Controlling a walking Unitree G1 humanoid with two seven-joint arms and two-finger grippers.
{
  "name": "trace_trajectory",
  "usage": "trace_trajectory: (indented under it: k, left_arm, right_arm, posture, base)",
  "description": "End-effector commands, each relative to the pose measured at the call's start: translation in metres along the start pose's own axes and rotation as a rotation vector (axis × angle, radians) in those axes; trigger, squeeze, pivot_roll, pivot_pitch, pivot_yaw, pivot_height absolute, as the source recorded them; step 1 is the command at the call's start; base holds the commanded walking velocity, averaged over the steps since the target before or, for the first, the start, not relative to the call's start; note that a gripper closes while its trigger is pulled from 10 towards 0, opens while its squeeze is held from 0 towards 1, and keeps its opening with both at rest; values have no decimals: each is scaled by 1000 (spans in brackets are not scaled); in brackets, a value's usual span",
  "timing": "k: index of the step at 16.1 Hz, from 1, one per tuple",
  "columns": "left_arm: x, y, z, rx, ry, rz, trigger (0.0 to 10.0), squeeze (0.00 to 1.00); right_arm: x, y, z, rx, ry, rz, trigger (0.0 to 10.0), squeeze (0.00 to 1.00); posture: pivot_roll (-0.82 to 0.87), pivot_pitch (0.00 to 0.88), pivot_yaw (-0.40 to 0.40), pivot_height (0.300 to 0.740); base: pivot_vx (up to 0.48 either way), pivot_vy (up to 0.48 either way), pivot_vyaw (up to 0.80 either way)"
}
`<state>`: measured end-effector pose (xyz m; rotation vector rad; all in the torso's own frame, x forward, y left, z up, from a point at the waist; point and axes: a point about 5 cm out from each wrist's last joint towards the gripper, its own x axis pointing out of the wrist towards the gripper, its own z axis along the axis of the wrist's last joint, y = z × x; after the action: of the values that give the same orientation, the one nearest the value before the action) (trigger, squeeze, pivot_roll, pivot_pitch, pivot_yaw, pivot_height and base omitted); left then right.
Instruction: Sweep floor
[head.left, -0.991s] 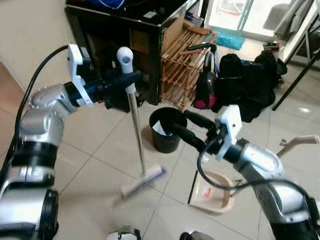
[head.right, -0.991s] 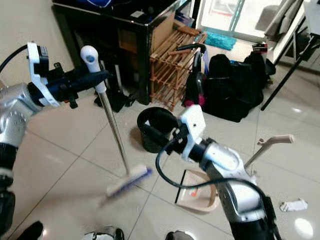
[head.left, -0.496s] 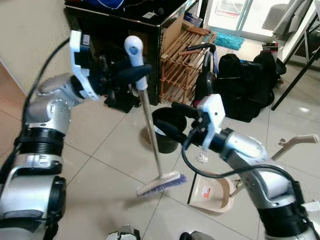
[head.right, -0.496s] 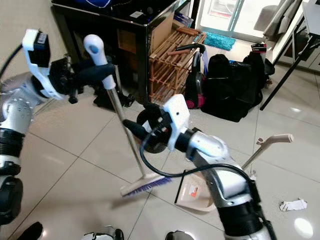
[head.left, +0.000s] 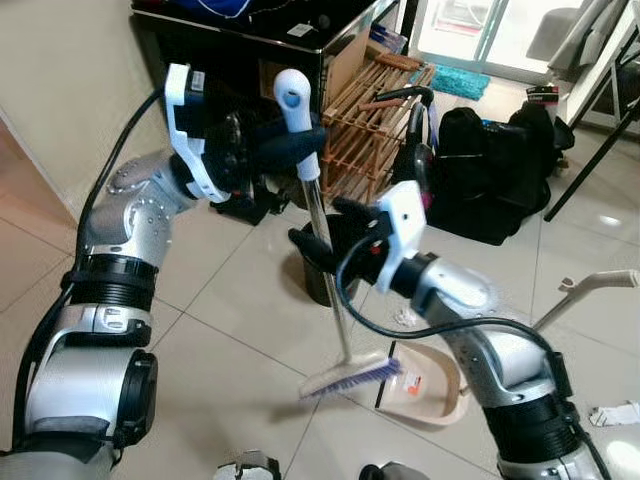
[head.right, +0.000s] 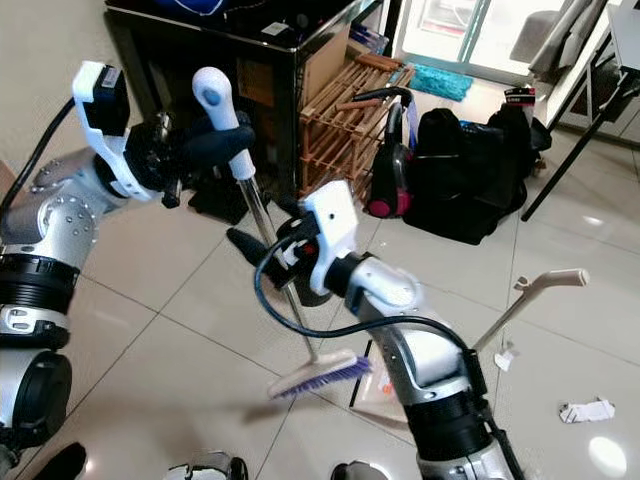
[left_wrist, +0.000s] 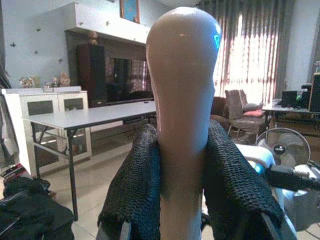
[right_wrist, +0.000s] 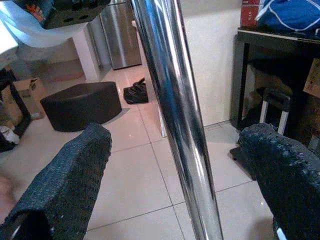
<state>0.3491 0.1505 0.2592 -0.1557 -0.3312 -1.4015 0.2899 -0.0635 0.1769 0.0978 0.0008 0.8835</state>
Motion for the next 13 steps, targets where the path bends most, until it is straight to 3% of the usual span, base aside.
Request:
trace_trajectory:
  k: [1, 5, 7, 8, 10, 13]
  left_arm:
    - [7, 0, 13, 46, -45, -18, 10000, 0]
    - [12, 0, 14, 33, -88, -12, 10000, 0]
    - [12, 1, 15, 22, -111, -6, 10000, 0]
    - [13, 2, 15, 13, -126, -1, 10000, 0]
    - [14, 2, 16, 12, -132, 2, 10000, 0]
    - [16, 3, 17, -4, -165, 10, 10000, 0]
  right_arm:
    - [4, 1, 2, -10, 6, 5, 10000, 0]
    - [8, 4, 0, -1, 0, 14, 10000, 0]
    - [9, 5, 0, 6, -5, 16, 2392, 0]
    - [9, 4, 0, 8, -10, 16, 1059, 0]
    - [11, 4, 1, 12, -18, 13, 0, 0]
    - [14, 5, 2, 14, -27, 16, 0, 0]
  posture:
    - [-26, 39, 10, 740]
    - [-26, 31, 13, 740]
    - [-25, 32, 13, 740]
    - [-24, 36, 14, 740]
    - [-22, 40, 12, 740]
    - [-18, 43, 10, 740]
  base:
    - [0, 0, 0]
    - [0, 0, 0]
    - [0, 0, 0]
    - [0, 0, 0]
    - [0, 0, 0]
    - [0, 0, 0]
